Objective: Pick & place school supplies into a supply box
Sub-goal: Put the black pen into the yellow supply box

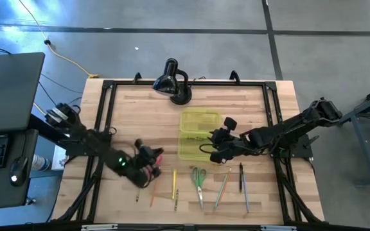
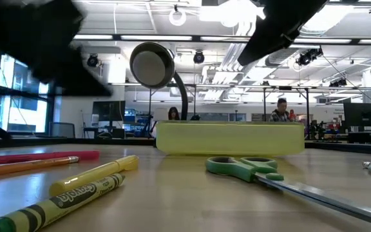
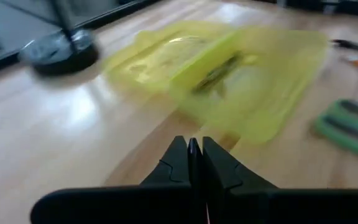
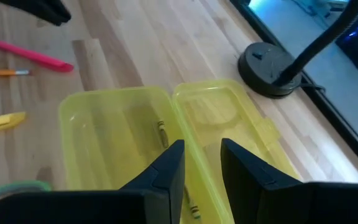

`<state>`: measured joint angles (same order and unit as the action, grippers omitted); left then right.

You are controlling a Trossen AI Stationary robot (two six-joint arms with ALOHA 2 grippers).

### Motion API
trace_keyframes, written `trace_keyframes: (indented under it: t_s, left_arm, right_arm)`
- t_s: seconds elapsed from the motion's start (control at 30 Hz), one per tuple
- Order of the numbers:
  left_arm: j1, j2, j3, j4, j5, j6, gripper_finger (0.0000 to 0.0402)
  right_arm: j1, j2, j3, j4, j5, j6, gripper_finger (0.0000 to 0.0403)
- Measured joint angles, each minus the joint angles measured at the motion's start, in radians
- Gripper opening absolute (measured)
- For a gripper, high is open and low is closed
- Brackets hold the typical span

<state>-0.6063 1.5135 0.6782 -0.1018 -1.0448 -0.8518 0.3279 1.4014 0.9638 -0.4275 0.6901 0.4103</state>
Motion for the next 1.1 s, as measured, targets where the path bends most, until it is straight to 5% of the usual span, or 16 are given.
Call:
trace_keyframes:
  t_s: [0.2, 0.4, 0.6, 1.1]
  left_arm:
    - [0.226, -0.008, 0.19, 0.106, 0.364, 0.487, 0.0039]
    - [0.395, 0.099, 0.269, 0.278, 0.68, 0.688, 0.0039]
    - [0.486, 0.278, 0.309, 0.386, 0.794, 0.701, 0.0039]
    - [0.568, 0.534, 0.537, 0.435, 0.981, 0.735, 0.0046]
  right_arm:
    - [0.0, -0.003, 0.0, -0.057, -0.004, 0.012, 0.0083]
    - [0.017, -0.031, 0.0, -0.312, -0.008, 0.253, 0.0083]
    - [0.08, -0.027, 0.0, -0.471, -0.018, 0.431, 0.0083]
    - [0.176, -0.027, 0.0, -0.439, -0.003, 0.517, 0.0083]
